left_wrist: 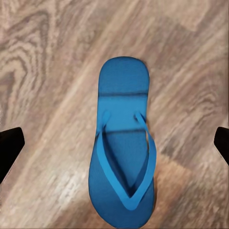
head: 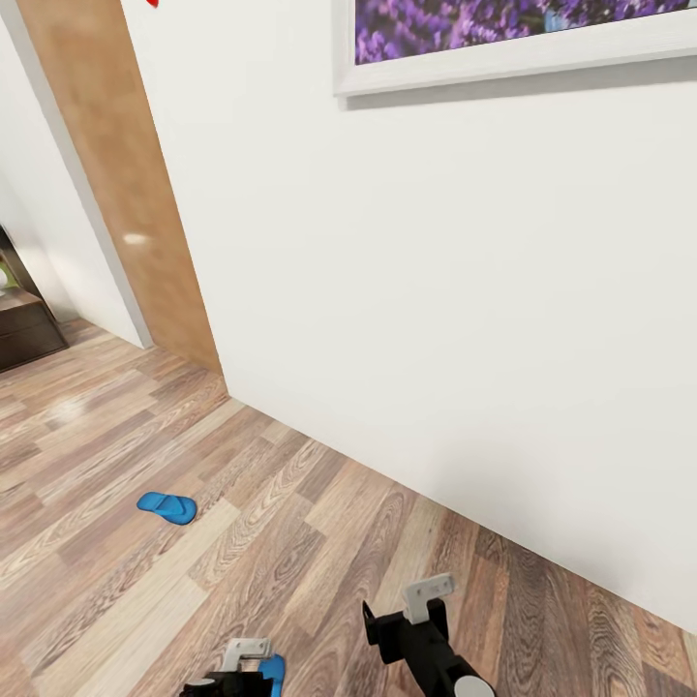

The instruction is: In the bedroom, move the book from the bed onto either nightstand, and place the two sandals side by side next to the bed.

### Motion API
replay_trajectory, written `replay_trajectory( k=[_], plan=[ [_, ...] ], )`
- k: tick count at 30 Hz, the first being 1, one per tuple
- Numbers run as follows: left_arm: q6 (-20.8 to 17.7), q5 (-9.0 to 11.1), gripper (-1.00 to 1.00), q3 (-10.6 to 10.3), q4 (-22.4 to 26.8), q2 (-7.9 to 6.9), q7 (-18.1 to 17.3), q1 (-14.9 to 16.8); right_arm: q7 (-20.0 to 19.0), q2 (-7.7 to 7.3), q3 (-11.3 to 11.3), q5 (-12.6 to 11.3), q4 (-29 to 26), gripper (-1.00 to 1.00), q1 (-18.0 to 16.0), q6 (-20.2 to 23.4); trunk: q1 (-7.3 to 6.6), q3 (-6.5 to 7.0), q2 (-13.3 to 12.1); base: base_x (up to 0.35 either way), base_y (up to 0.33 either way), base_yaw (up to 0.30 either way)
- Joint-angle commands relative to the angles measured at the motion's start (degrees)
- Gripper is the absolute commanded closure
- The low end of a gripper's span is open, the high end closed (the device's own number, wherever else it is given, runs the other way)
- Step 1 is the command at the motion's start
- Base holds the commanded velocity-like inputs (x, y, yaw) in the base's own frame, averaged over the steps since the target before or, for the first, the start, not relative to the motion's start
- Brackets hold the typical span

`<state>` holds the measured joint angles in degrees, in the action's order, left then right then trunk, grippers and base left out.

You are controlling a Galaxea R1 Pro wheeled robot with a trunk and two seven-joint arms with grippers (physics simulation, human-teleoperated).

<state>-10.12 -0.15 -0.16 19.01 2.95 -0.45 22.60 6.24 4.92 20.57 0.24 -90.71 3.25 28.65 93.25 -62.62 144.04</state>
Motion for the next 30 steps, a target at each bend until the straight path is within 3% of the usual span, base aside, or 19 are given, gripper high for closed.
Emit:
replay_trajectory(
  k=[1,12,24,30],
  plan=[
    [-0.38,-0.02,-1.0,-0.01,0.47,0.01,-0.05,-0.01,0.28,0.0,0.21,0.02,-0.08,-1.0,0.0,0.29,-0.01,-0.04,0.02,0.0,0.0,0.0],
    [-0.61,-0.03,-1.0,-0.01,1.6,0.1,-0.07,0.02,0.28,0.0,0.72,0.09,-0.08,-1.0,0.0,0.28,-0.01,-0.04,0.02,0.0,0.0,0.0],
    [-0.48,0.0,-1.0,-0.01,1.84,0.12,-0.08,0.06,0.34,0.0,1.33,0.11,-0.08,-1.0,0.0,0.27,0.3,-2.7,0.18,0.0,0.0,0.0],
    [-0.32,-0.01,-1.0,-0.01,1.88,0.15,-0.08,0.06,1.55,-0.05,3.45,0.17,-0.1,-1.0,0.0,0.27,0.46,-4.03,0.26,0.0,0.0,0.0]
  ],
)
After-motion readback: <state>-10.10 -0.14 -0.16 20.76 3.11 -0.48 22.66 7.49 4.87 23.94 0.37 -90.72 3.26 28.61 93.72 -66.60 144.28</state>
